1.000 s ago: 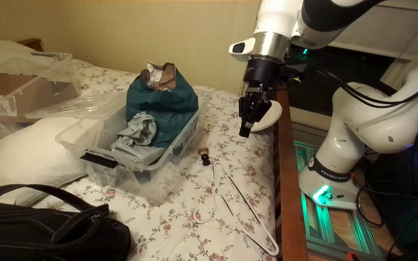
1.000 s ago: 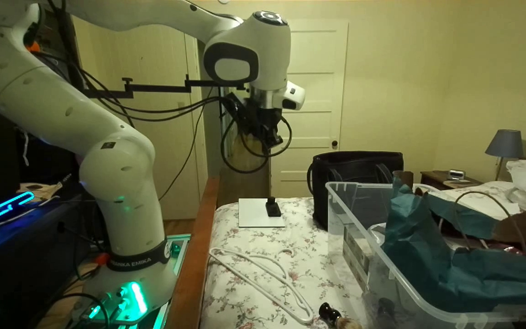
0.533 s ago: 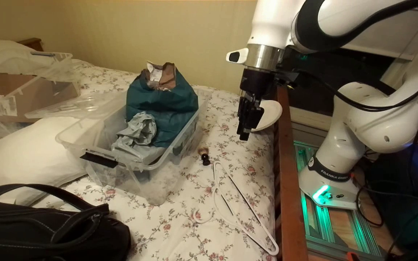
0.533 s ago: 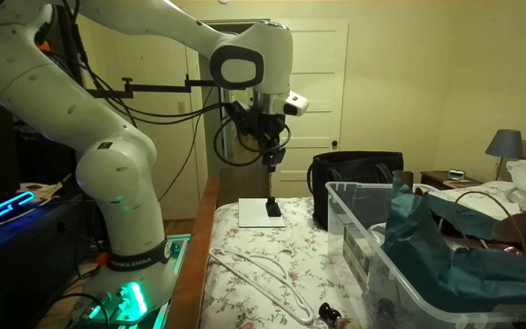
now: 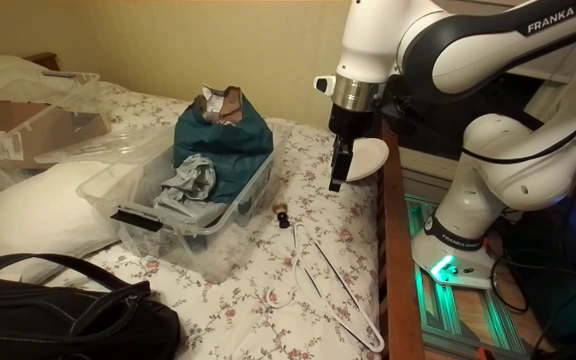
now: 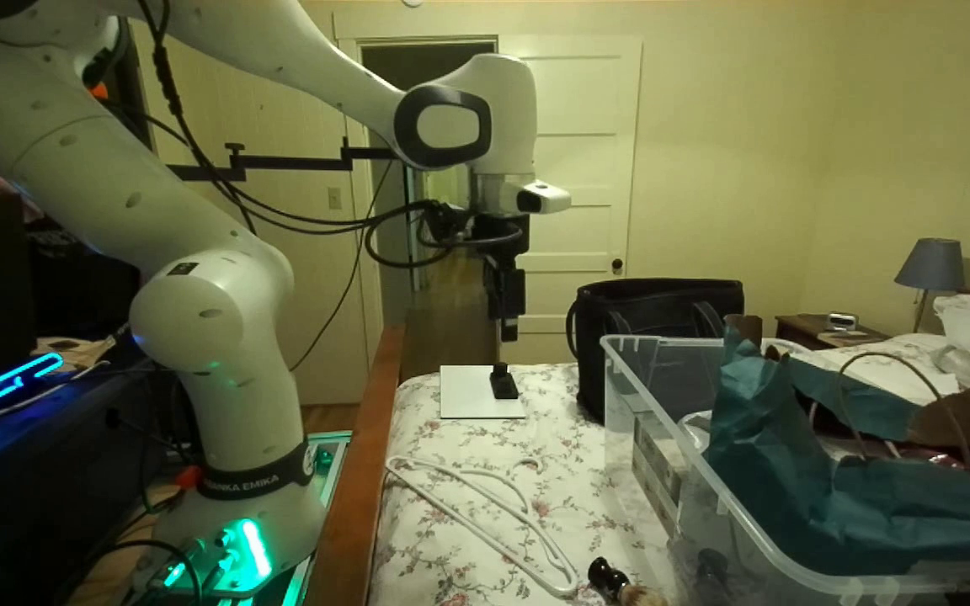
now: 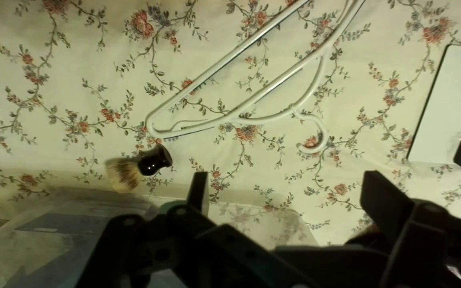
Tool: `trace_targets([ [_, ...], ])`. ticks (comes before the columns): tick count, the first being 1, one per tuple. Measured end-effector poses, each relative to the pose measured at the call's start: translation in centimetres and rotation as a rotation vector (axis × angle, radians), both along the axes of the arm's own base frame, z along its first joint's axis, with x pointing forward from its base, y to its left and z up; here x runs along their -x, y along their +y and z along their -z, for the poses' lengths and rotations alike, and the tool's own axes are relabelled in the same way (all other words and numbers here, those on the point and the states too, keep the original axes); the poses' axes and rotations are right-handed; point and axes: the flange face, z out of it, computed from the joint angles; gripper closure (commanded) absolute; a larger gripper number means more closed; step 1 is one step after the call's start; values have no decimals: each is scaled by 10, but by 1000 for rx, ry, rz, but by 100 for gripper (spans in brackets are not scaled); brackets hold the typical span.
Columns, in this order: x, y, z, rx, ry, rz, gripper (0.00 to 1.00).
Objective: Put the clothing hanger into the plastic container box
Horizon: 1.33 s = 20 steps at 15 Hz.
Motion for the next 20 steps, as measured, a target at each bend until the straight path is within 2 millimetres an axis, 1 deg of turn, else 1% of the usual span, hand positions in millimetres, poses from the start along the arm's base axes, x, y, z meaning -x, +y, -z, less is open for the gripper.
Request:
trace_targets([
  [3, 2, 1, 3, 49, 16, 31, 0],
  [6, 2, 0, 9, 56, 39, 60, 0],
  [9, -10, -8, 22, 17, 39, 160, 0],
  [12, -32, -24, 46, -14, -4, 309, 0],
  [15, -51, -37, 79, -29, -44, 466, 0],
  [17, -59, -37, 103, -34, -57, 576, 0],
  [20, -64, -25, 138, -31, -51, 742, 0],
])
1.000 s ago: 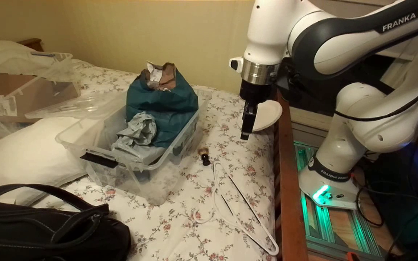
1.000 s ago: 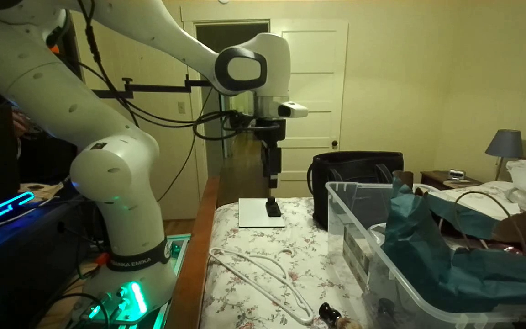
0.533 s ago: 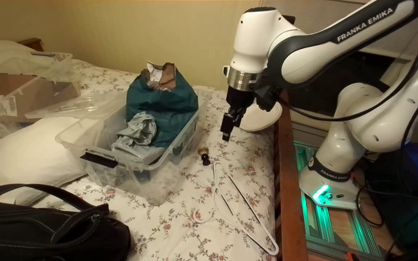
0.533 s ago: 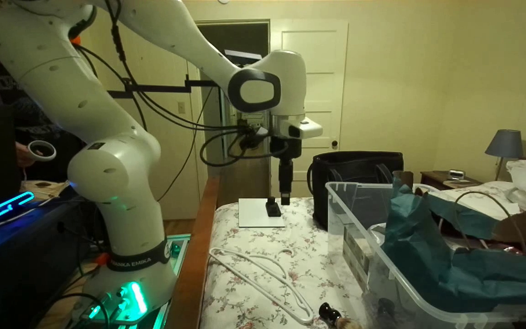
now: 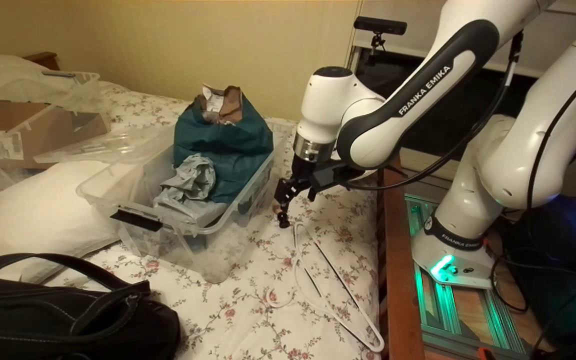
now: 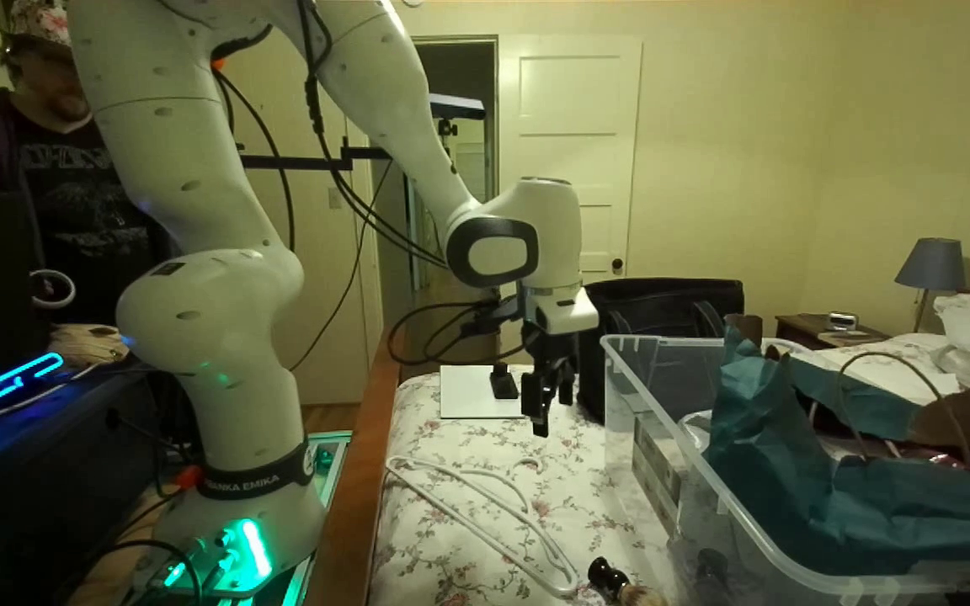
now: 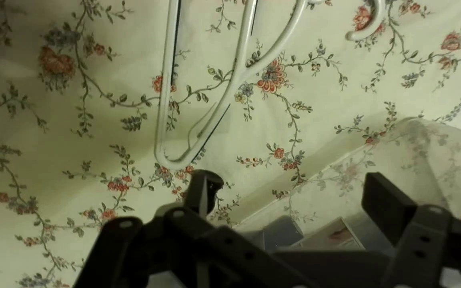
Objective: Put the clothing hanger into the plastic container box
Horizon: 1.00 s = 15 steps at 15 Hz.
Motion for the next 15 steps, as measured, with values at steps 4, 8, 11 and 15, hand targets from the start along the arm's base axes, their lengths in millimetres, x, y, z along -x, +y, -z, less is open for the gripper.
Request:
trace_targets([
  [4, 4, 2, 35, 50, 50, 161, 0],
  [8, 7, 5, 57, 51, 79, 138, 0],
  [11, 7, 6, 58, 50, 80, 135, 0],
  [15, 6, 2, 61, 34, 82, 190, 0],
])
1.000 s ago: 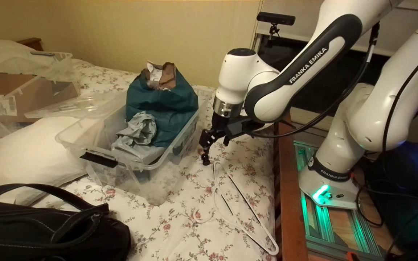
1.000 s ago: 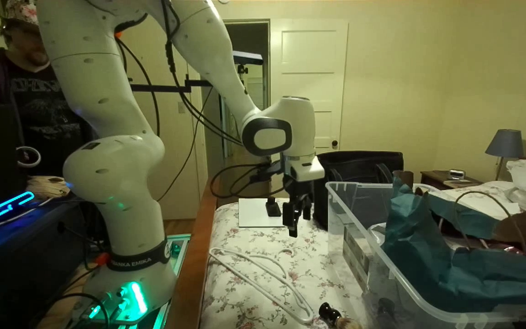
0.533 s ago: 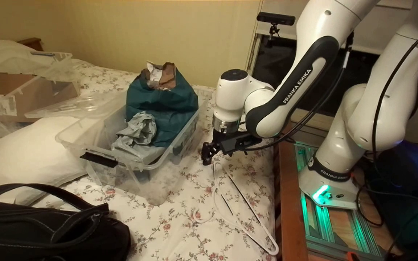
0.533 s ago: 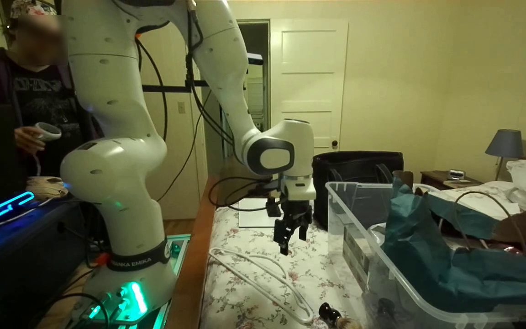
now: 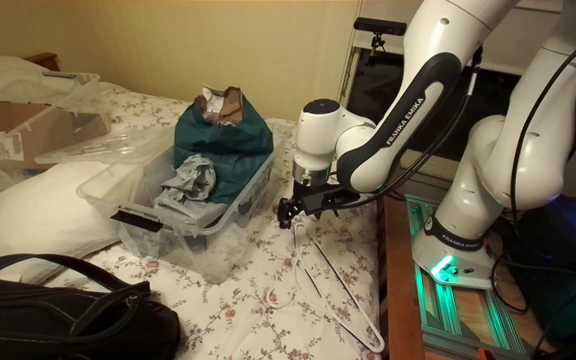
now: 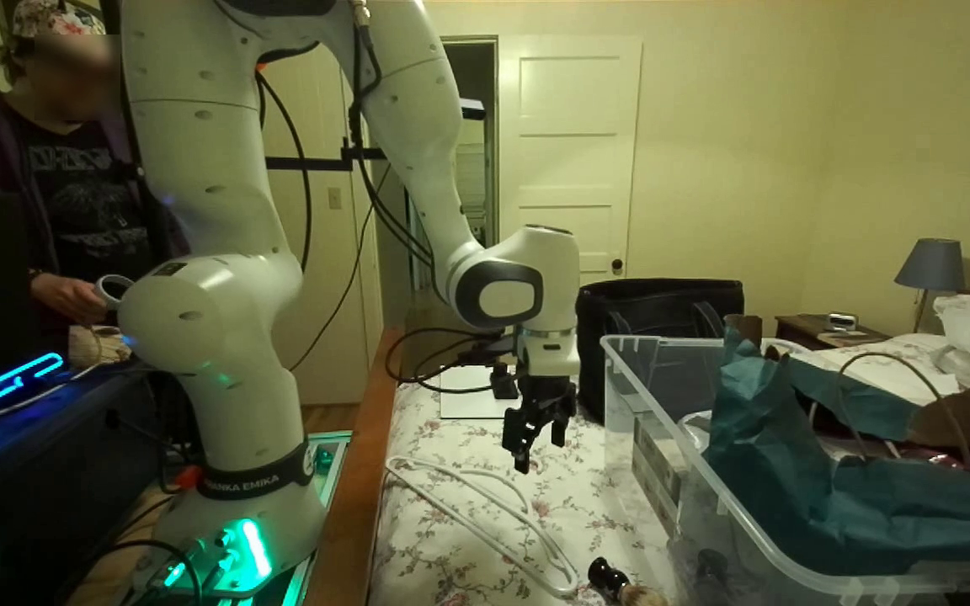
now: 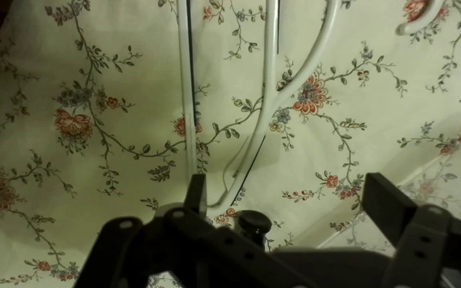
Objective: Put the clothing hanger into the plastic container box
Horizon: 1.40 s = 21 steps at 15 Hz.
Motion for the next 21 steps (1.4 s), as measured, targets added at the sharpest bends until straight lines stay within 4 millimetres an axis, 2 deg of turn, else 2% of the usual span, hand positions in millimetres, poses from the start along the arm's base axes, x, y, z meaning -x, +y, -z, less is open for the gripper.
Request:
trace_targets([
  [7, 2, -12, 35, -27, -4, 195, 0],
  [12, 12, -3, 71, -32, -8, 270, 0],
  [14, 17, 1, 85, -36, -12, 298, 10],
  [15, 19, 3, 92, -36, -15, 312, 21],
  [18, 28, 5, 111, -36, -17, 351, 37],
  [19, 31, 6, 116, -36, -22, 360, 32],
  [21, 35, 8, 124, -37, -37, 373, 31],
])
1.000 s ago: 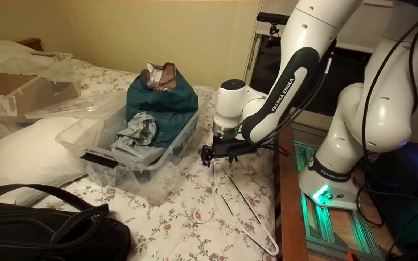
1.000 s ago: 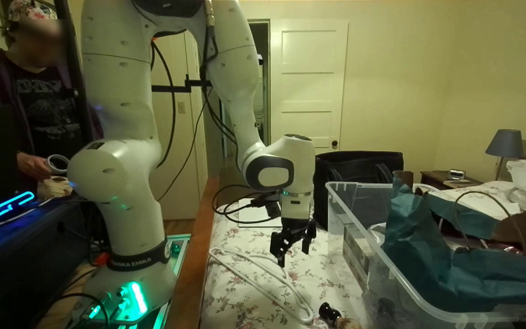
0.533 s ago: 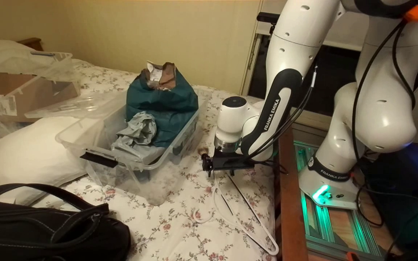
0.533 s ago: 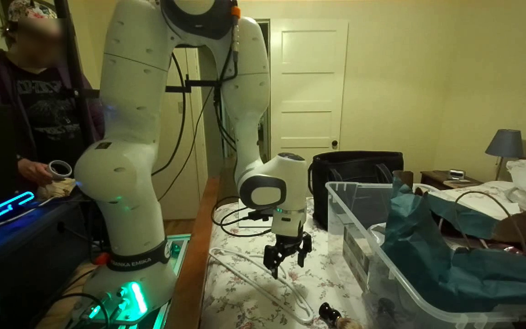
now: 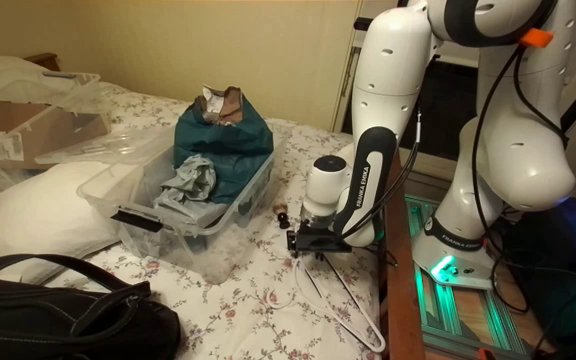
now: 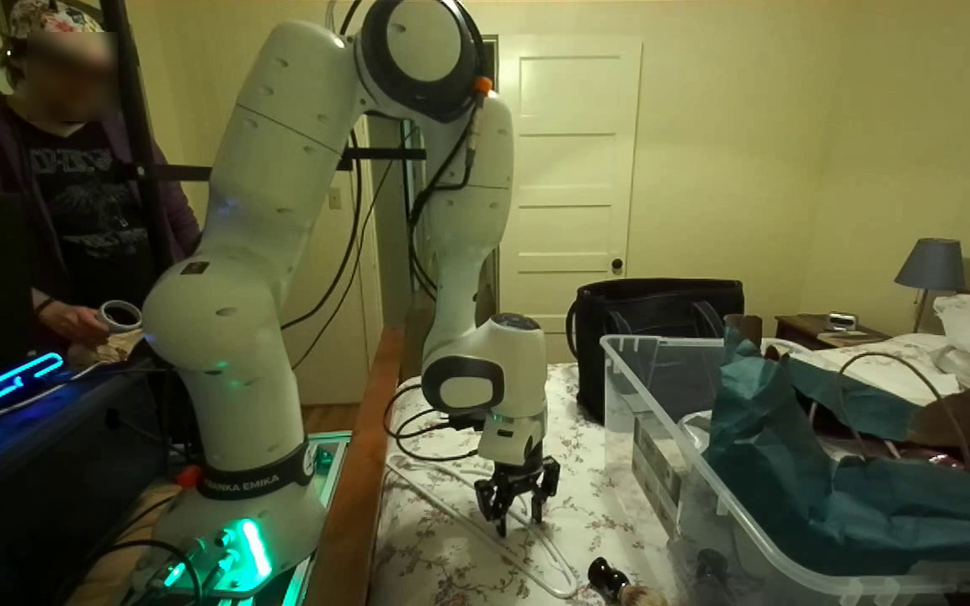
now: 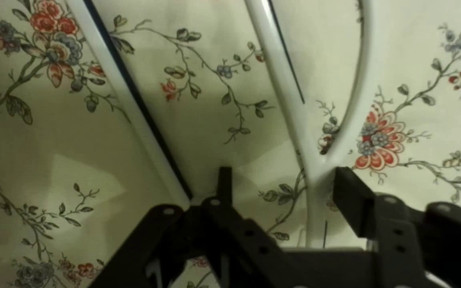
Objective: Put the clothing hanger into the plastic container box
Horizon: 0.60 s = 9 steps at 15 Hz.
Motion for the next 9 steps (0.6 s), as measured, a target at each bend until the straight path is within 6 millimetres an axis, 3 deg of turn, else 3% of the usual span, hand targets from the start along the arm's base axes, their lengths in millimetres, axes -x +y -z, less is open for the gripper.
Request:
trace_targets([
  [5, 2, 2, 5, 3, -40, 7, 31],
  [7, 1, 2, 5, 3, -47, 7, 37],
  [9, -1, 1, 4, 4, -50, 6, 53],
])
